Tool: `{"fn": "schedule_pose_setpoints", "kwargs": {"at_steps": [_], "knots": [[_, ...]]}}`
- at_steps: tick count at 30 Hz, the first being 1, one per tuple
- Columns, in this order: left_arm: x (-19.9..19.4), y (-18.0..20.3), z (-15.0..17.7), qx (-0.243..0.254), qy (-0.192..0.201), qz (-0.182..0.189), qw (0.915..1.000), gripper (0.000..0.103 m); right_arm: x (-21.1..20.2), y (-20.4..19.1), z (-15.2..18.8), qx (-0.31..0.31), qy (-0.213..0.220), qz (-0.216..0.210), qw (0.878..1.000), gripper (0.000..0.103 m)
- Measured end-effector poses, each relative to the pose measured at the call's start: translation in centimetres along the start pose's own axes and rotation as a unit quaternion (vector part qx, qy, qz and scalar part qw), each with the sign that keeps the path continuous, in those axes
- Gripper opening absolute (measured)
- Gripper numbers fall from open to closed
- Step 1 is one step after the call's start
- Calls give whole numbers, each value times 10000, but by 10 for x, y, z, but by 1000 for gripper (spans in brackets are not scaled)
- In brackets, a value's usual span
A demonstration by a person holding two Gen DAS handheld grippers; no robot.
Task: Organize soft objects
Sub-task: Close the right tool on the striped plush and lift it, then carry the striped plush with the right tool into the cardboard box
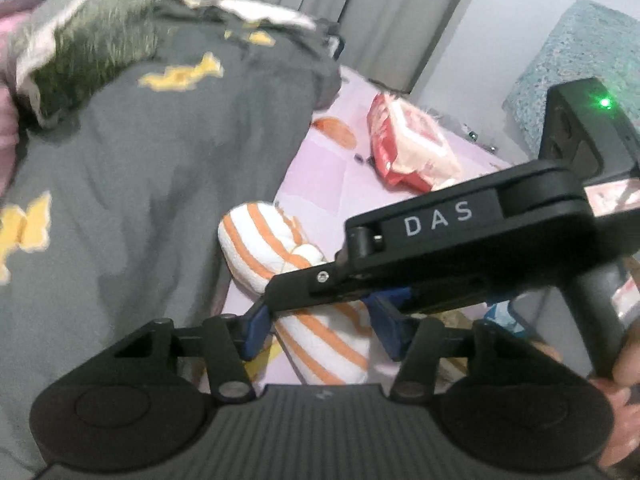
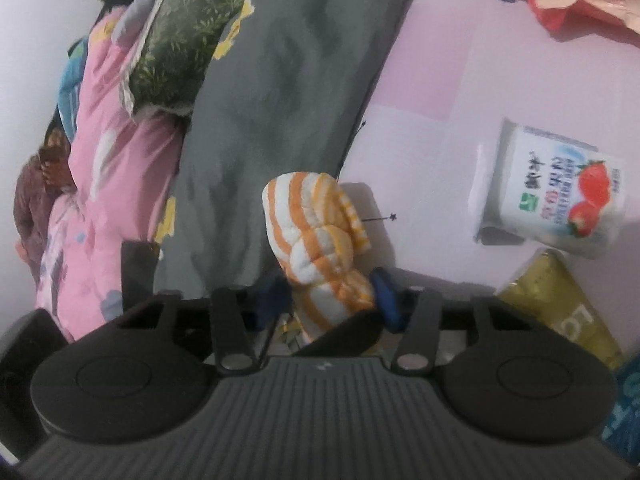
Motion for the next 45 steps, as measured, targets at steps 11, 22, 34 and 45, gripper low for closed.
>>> {"fn": "schedule_pose_setpoints", "kwargs": {"at_steps": [11, 22, 34, 45], "knots": [[-91, 79, -9, 979, 911, 388, 9903, 60, -107, -34, 41, -304, 1013, -702, 9919, 38], [-101, 244, 43, 2442, 442, 1689, 9539, 62, -268, 51, 164, 284, 2219, -802, 9714, 38], [-66, 342, 107, 3269, -369, 2177, 9189, 61, -343, 178, 279, 1343, 2467, -105, 9597, 38], [-70, 297, 91, 2950, -210, 1537, 9428, 62, -280, 225, 278, 1261, 1060, 392, 9856, 44]]}}
Point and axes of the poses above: each gripper's, at about its wrist camera, not at the fingertips, and x roughly the way its jaws point, y to its right, z to its underside, the point moved 3 cm from there along x, roughly the way its jaws point, and after that the axes turned 3 degrees about -y, right-handed, at the moved point
